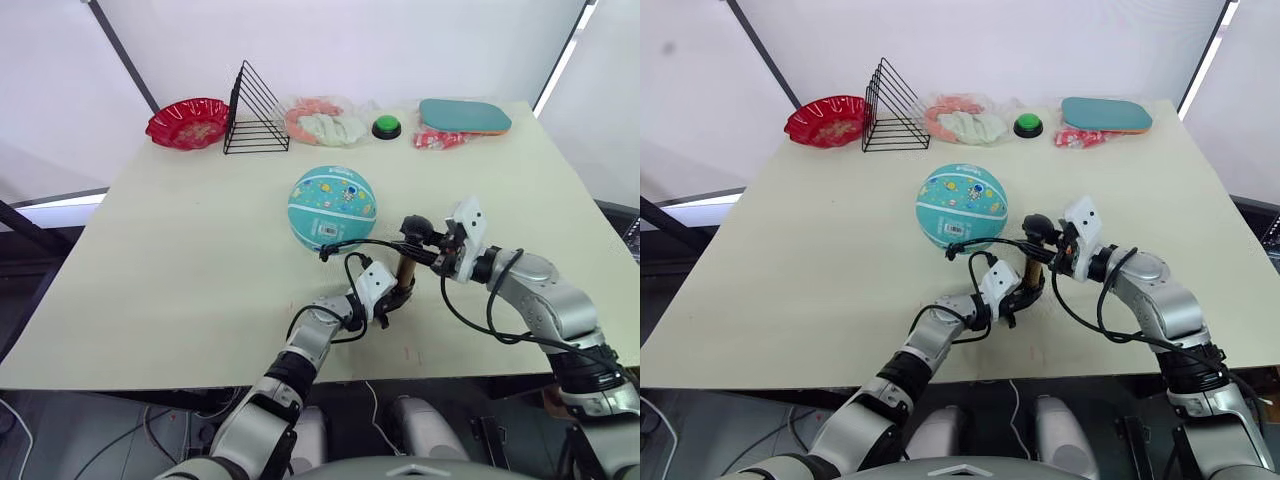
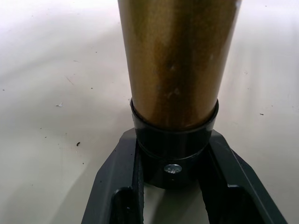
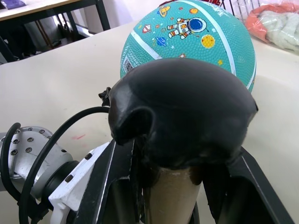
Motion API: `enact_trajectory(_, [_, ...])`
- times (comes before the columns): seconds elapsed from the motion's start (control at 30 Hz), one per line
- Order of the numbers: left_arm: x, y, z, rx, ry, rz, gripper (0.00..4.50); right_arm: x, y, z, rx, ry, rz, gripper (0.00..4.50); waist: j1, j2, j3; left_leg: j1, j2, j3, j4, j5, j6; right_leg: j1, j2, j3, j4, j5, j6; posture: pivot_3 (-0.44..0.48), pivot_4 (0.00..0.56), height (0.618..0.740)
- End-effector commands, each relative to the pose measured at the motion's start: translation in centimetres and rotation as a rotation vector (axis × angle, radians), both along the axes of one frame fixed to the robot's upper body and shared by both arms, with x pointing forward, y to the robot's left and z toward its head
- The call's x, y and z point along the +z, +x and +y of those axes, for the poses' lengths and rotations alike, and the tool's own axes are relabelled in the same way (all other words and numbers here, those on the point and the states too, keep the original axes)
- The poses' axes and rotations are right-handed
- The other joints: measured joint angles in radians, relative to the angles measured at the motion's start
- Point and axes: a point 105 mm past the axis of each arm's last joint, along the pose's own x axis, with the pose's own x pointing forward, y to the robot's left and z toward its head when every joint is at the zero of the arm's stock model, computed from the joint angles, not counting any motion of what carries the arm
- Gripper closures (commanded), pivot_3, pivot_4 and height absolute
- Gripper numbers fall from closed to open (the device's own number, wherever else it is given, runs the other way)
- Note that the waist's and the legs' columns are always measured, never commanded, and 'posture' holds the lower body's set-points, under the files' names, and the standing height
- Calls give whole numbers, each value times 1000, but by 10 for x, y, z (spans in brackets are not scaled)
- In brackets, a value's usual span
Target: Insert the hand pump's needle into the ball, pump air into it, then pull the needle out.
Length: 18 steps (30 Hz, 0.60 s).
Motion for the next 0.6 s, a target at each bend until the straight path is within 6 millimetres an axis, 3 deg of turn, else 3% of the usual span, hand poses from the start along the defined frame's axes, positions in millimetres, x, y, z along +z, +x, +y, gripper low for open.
enact_trajectory(0.03, [-21, -9, 9, 15, 36, 82, 3449, -59, -13, -4, -19, -116, 201, 3385, 0, 0, 0, 0, 0, 0, 0, 0, 0, 0, 0, 0, 0, 0, 0, 0, 150, 740])
enact_trajectory(0.53, [-10, -4, 10, 22, -2, 67, 3449, -54, -12, -4, -26, -128, 169, 3385, 0, 0, 0, 1, 0, 0, -2, 0, 0, 2, 0, 0, 0, 0, -1, 0, 150, 740])
enact_trajectory(0.6, [-3, -1, 9, 29, -32, 60, 2422, -52, -11, -3, -27, -128, 160, 3385, 0, -1, 1, 1, 0, 0, -2, 0, 0, 2, 0, 0, 0, 0, -1, 0, 150, 740])
